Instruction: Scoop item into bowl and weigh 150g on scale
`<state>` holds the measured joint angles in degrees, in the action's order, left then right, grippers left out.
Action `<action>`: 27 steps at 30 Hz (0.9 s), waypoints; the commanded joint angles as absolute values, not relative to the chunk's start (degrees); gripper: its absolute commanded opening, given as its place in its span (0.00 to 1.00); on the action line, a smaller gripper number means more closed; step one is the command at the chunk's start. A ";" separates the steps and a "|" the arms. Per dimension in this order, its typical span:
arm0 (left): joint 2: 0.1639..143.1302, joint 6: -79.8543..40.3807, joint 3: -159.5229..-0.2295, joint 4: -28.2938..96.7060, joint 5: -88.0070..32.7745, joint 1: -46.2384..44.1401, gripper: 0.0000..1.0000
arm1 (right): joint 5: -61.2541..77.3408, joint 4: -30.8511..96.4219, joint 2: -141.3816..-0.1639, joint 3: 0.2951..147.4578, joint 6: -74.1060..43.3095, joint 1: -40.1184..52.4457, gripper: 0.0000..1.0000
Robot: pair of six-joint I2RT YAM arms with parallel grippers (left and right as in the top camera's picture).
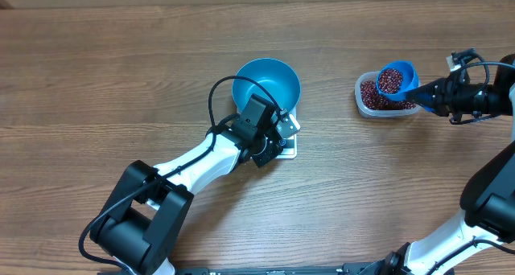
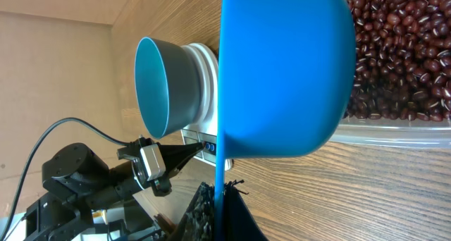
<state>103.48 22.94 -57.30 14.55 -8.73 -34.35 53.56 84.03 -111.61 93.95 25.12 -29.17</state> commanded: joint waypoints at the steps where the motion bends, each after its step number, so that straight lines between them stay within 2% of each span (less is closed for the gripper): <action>1: 104.25 24.27 -56.71 14.28 -8.47 -33.98 0.04 | 54.46 83.85 -111.72 94.08 25.61 -29.32 0.04; 27: 106.50 24.25 -56.71 14.09 -8.64 -34.00 0.04 | 54.46 83.85 -111.72 94.08 25.61 -29.32 0.04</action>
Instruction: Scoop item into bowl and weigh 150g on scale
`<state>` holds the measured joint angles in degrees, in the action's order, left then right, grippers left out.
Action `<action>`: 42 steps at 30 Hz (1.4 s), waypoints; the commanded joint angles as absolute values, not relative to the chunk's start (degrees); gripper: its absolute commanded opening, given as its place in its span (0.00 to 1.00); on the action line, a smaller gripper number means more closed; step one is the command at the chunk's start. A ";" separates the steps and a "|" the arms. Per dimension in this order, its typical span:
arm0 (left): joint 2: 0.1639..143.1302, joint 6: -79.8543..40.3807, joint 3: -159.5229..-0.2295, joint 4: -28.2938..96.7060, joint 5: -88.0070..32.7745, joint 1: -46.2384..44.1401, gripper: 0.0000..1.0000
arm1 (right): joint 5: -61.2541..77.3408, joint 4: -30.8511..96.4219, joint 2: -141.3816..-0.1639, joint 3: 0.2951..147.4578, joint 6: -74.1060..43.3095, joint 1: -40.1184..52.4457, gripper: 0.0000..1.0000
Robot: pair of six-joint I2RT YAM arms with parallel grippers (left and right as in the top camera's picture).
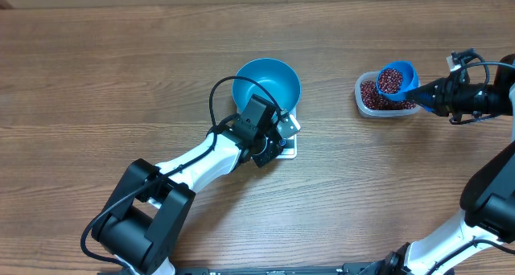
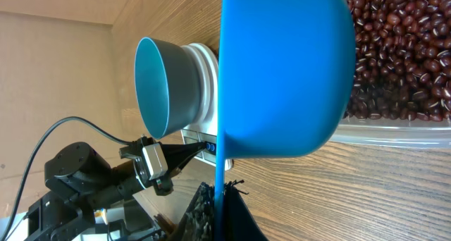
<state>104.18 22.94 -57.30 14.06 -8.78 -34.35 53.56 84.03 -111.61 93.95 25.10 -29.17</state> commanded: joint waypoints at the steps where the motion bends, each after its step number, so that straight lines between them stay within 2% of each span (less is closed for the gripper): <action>1: 106.50 24.25 -56.71 14.04 -8.64 -34.00 0.04 | 54.46 83.88 -111.72 94.08 25.61 -29.32 0.04; 22: 101.12 24.23 -57.19 14.06 -8.62 -34.13 0.04 | 54.26 83.90 -111.72 94.08 25.61 -29.32 0.04; 42: 83.61 24.21 -57.19 29.26 -8.82 -34.15 0.04 | 54.06 83.88 -111.72 94.08 25.58 -29.32 0.04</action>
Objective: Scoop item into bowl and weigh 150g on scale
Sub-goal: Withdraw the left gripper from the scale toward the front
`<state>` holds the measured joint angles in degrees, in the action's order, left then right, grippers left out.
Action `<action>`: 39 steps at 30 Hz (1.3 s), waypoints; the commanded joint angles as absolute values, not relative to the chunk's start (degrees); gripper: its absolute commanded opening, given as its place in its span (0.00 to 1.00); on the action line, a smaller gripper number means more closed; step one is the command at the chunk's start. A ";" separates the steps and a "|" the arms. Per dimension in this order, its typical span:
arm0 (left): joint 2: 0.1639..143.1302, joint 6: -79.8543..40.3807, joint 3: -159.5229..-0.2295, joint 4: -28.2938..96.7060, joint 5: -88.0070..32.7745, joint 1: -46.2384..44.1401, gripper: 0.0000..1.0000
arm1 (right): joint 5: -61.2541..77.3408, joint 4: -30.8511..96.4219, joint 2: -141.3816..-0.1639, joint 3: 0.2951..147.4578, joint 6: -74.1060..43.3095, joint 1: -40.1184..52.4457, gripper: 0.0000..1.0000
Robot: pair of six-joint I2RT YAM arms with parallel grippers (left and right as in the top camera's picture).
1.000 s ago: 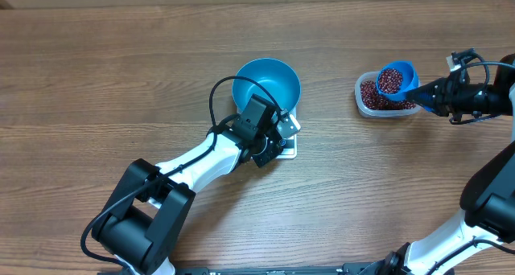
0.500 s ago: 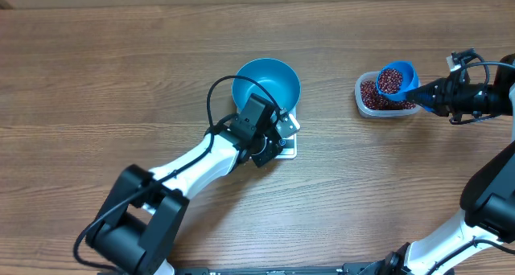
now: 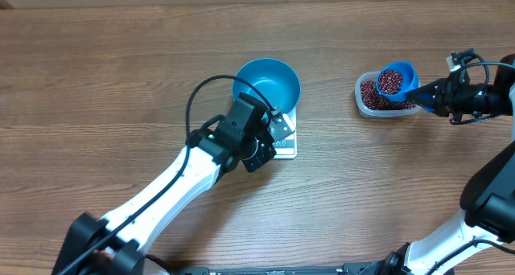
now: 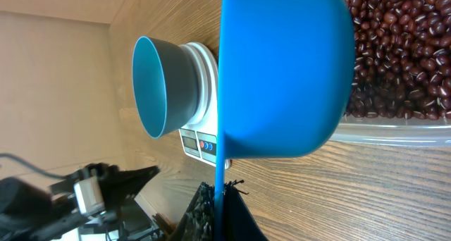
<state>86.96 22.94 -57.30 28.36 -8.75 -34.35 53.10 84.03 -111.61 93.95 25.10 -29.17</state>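
Observation:
A blue bowl (image 3: pixel 266 84) stands on a small white scale (image 3: pixel 284 146), its panel facing the table's front. My left gripper (image 3: pixel 261 154) hovers just front-left of that panel, blurred in the right wrist view (image 4: pixel 116 188), its fingers tapering together. At the far right, my right gripper (image 3: pixel 434 94) is shut on the handle of a blue scoop (image 3: pixel 396 78) filled with red beans. It holds the scoop level above the clear bean container (image 3: pixel 378 96). In the right wrist view the scoop's underside (image 4: pixel 282 72) covers part of the beans (image 4: pixel 394 58).
The bowl (image 4: pixel 158 86) and scale (image 4: pixel 201 139) lie to the left of the container, with bare wooden table between them. The left arm's black cable loops beside the bowl's left side.
My left gripper has drawn back from the scale's panel toward the front-left, and the arm now stretches out lower. The right gripper and the filled scoop have not moved.
At both earlier moments my left gripper's tips rested at the scale's front panel while the right gripper held the bean-filled scoop over the container. Now the left gripper is off the panel, and the scoop stays where it was.

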 commanded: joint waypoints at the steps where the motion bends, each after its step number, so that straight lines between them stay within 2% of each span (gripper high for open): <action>1: 82.78 24.21 -57.19 29.78 -8.82 -34.15 0.07 | 54.06 83.88 -111.72 94.08 25.61 -29.32 0.04; 2: 81.95 24.21 -57.19 30.28 -8.80 -34.15 0.17 | 54.06 83.88 -111.72 94.08 25.61 -29.32 0.04; 6: 79.72 23.97 -57.19 32.10 -8.80 -34.15 0.26 | 54.06 83.88 -111.72 94.08 25.61 -29.32 0.04; 7: 79.22 23.97 -57.19 32.75 -8.82 -34.15 0.35 | 54.06 83.88 -111.72 94.08 25.61 -29.32 0.04; 8: 78.81 23.94 -57.19 33.30 -8.82 -34.15 0.49 | 54.06 83.88 -111.72 94.08 25.61 -29.32 0.04; 9: 78.39 23.97 -57.19 33.93 -8.80 -34.15 1.00 | 54.06 83.88 -111.72 94.08 25.61 -29.32 0.04; 39: 62.33 21.45 -57.28 42.17 -4.08 -34.09 0.99 | 54.06 83.90 -111.72 94.08 25.58 -29.32 0.04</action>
